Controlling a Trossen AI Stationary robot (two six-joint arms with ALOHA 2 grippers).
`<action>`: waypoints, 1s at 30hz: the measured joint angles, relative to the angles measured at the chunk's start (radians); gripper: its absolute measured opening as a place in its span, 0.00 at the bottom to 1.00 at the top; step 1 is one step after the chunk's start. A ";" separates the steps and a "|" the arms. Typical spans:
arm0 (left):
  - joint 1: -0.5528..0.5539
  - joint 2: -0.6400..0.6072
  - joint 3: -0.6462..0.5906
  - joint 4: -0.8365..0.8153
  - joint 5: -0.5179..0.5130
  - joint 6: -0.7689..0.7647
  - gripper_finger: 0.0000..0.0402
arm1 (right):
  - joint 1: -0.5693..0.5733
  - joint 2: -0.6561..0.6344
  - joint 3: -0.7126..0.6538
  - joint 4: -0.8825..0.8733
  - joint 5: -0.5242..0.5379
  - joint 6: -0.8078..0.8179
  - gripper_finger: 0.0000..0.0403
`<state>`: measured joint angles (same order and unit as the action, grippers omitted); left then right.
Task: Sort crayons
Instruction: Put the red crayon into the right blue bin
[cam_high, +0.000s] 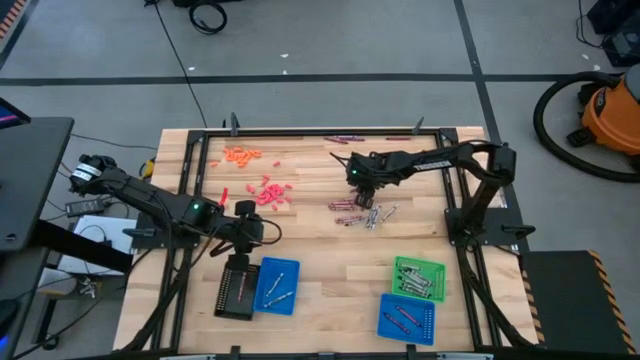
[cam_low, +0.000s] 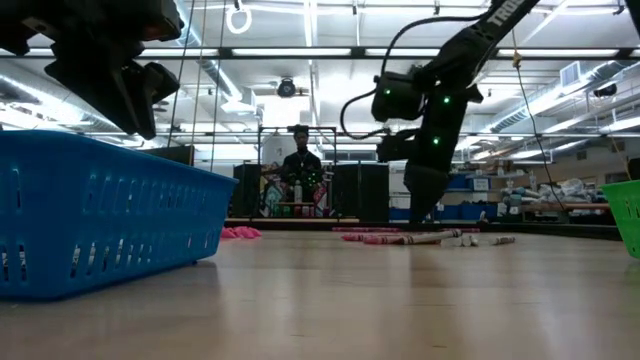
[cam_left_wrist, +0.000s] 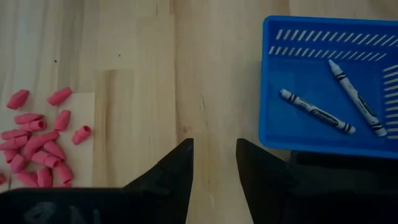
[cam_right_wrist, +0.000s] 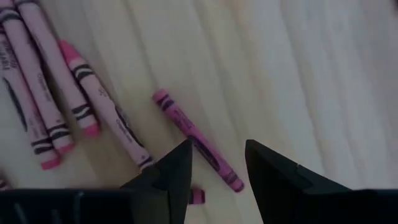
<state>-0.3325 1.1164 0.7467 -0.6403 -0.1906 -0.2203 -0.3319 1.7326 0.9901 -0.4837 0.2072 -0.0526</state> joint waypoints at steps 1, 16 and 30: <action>0.000 0.000 0.000 0.000 0.000 0.000 0.33 | -0.002 0.011 0.009 -0.009 -0.007 -0.004 0.39; 0.000 0.000 0.000 -0.002 0.000 0.004 0.33 | -0.046 0.087 0.057 -0.075 -0.125 -0.060 0.34; 0.000 0.001 0.000 0.056 0.000 -0.005 0.33 | -0.049 0.093 0.054 -0.081 -0.188 -0.061 0.04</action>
<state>-0.3328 1.1172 0.7471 -0.5842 -0.1905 -0.2253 -0.3814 1.8260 1.0443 -0.5643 0.0192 -0.1132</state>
